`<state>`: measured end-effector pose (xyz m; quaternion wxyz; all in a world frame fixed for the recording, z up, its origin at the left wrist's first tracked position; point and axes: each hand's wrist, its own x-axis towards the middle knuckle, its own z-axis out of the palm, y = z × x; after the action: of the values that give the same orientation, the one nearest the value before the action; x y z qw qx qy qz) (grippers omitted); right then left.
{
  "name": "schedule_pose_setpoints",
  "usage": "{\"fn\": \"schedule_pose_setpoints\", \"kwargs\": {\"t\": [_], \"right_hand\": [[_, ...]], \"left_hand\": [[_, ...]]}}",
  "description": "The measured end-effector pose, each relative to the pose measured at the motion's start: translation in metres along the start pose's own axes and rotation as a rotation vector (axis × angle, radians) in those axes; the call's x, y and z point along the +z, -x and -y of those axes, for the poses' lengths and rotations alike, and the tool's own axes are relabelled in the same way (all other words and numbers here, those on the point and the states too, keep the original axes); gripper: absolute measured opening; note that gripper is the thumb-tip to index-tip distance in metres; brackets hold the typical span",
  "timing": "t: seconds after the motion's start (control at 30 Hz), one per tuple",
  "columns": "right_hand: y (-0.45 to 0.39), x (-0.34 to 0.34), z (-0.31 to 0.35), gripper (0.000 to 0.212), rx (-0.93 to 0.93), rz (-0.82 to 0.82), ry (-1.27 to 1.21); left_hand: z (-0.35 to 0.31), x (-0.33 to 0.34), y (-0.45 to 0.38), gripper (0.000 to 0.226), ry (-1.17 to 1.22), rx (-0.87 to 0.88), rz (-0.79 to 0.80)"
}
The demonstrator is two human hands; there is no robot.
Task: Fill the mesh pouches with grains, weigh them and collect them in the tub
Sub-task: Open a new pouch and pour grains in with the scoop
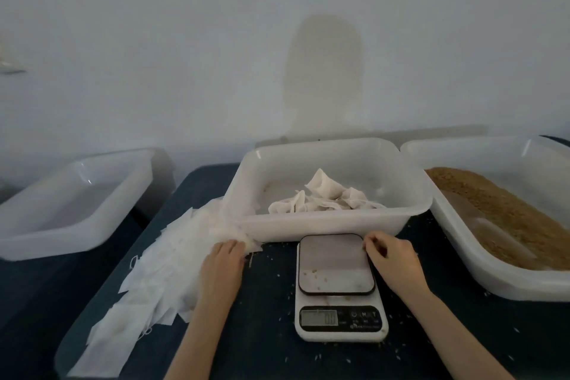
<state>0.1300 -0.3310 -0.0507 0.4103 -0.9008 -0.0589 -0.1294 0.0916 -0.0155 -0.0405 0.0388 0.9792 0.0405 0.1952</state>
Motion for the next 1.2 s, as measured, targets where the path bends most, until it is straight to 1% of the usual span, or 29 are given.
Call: {"fn": "schedule_pose_setpoints", "kwargs": {"t": [0.03, 0.1, 0.17, 0.23, 0.3, 0.37, 0.43, 0.5, 0.57, 0.6, 0.67, 0.77, 0.83, 0.9, 0.97, 1.03, 1.1, 1.13, 1.2], "right_hand": [[0.0, 0.0, 0.0, 0.017, 0.008, -0.006, 0.0], [0.0, 0.0, 0.0, 0.016, 0.016, -0.015, -0.001], [0.001, 0.0, -0.001, 0.015, 0.013, -0.031, -0.002], [0.001, 0.0, -0.001, 0.015, 0.009, -0.039, -0.01], [0.002, 0.0, -0.001, 0.015, 0.002, -0.041, -0.011], [0.002, -0.001, -0.001, 0.016, -0.002, -0.042, -0.01], [0.003, -0.001, 0.0, 0.016, -0.011, -0.044, -0.016], [0.003, -0.003, 0.003, 0.015, -0.019, -0.054, -0.046], [0.004, -0.004, 0.008, 0.017, -0.049, -0.067, -0.074], [0.004, -0.006, 0.011, 0.019, -0.075, -0.069, -0.081], [0.004, -0.01, 0.023, 0.021, -0.13, -0.063, -0.107], [0.006, -0.016, 0.049, 0.023, -0.174, -0.005, -0.225], [0.009, -0.017, 0.07, 0.022, -0.153, 0.111, -0.292], [0.013, -0.014, 0.087, 0.019, -0.1, 0.266, -0.347], [0.017, -0.011, 0.097, 0.019, -0.063, 0.386, -0.403], [0.019, -0.01, 0.102, 0.019, 0.035, 0.449, -0.577], [0.019, -0.012, 0.103, 0.019, 0.176, 0.479, -0.773], [0.018, -0.014, 0.102, 0.018, 0.205, 0.48, -0.799], [0.016, -0.015, 0.098, 0.014, 0.186, 0.478, -0.741]], "left_hand": [[0.0, 0.0, 0.0, 0.02, 0.016, -0.005, 0.015], [0.001, -0.001, -0.001, 0.022, 0.078, -0.027, 0.033], [0.001, -0.002, -0.001, 0.026, 0.2, -0.032, 0.03], [-0.001, -0.005, 0.0, 0.025, 0.349, 0.008, 0.025], [-0.002, -0.009, 0.001, 0.026, 0.483, 0.019, 0.052], [-0.004, -0.016, 0.001, 0.025, 0.559, 0.013, 0.076], [-0.008, -0.022, 0.001, 0.019, 0.593, 0.008, 0.025], [-0.014, -0.034, 0.0, 0.014, 0.625, -0.046, -0.053], [-0.021, -0.048, 0.0, 0.02, 0.745, -0.092, -0.114], [-0.026, -0.055, 0.002, 0.026, 0.839, -0.129, -0.125], [-0.041, -0.068, 0.004, 0.029, 1.09, -0.249, -0.109], [-0.07, -0.073, 0.005, 0.022, 1.568, -0.395, -0.007], [-0.088, -0.073, 0.004, 0.016, 1.864, -0.453, 0.099], [-0.103, -0.071, 0.0, 0.026, 2.076, -0.496, 0.16], [-0.114, -0.068, -0.004, 0.038, 2.216, -0.522, 0.164], [-0.121, -0.065, -0.007, 0.036, 2.273, -0.507, 0.145], [-0.125, -0.061, -0.006, 0.022, 2.215, -0.536, 0.113], [-0.126, -0.058, -0.005, 0.02, 2.169, -0.561, 0.1], [-0.126, -0.052, -0.002, 0.022, 2.099, -0.59, 0.09]]}}
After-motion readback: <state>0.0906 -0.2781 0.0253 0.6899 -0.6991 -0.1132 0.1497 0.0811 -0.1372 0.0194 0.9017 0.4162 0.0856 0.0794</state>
